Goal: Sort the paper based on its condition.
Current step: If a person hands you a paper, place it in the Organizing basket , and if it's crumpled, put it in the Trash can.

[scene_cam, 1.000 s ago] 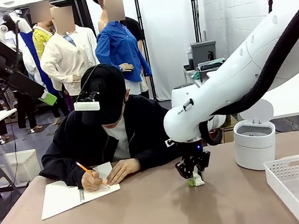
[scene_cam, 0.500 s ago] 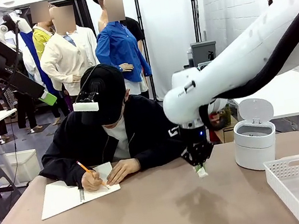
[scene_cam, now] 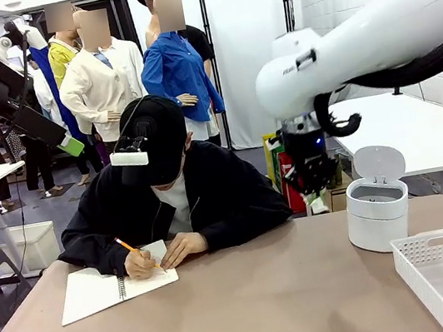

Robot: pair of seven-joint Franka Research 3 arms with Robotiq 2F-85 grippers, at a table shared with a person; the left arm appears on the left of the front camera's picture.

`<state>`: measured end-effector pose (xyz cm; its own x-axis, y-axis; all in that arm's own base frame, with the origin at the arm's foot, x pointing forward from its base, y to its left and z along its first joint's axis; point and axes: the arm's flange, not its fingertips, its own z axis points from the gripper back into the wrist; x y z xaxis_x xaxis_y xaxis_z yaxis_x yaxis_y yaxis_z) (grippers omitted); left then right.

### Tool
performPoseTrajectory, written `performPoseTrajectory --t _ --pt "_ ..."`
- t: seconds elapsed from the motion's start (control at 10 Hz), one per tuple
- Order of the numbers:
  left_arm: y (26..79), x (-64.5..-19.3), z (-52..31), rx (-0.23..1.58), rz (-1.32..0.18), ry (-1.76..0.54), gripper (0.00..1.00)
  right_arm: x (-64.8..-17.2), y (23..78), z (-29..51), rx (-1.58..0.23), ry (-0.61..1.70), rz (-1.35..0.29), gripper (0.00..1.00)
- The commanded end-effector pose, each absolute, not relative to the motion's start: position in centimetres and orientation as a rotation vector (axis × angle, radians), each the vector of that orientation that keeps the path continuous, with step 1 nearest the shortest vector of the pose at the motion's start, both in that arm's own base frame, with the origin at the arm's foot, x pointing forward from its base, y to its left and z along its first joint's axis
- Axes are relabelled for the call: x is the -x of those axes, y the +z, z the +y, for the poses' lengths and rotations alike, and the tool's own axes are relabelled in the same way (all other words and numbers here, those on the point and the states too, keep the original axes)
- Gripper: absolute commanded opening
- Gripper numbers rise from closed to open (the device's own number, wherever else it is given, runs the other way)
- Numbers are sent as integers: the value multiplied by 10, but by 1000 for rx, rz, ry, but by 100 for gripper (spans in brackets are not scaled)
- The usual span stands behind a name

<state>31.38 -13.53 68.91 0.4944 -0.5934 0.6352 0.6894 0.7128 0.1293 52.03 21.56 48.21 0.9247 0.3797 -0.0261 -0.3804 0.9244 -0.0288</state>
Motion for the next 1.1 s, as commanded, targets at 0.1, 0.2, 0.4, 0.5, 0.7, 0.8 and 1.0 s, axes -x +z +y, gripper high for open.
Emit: performPoseTrajectory --t 0.1,0.2,0.4,0.5,0.7,0.8,1.0 --pt "689 -313 -135 149 -706 -781 100 -524 510 175 -56 379 -1 11" --pt "689 -313 -135 149 -706 -781 100 -526 519 154 -16 369 -13 11" --pt "689 -313 -135 149 -706 -781 100 -533 519 127 66 407 -14 11" --pt "689 -313 -135 149 -706 -781 100 -535 514 120 102 432 -7 11" --pt "689 -313 -135 149 -706 -781 100 -546 488 108 231 525 20 11" --pt "689 -313 -135 149 -706 -781 100 -549 475 107 254 569 36 11" --pt "689 -313 -135 149 -706 -781 100 -558 457 105 319 635 25 11"
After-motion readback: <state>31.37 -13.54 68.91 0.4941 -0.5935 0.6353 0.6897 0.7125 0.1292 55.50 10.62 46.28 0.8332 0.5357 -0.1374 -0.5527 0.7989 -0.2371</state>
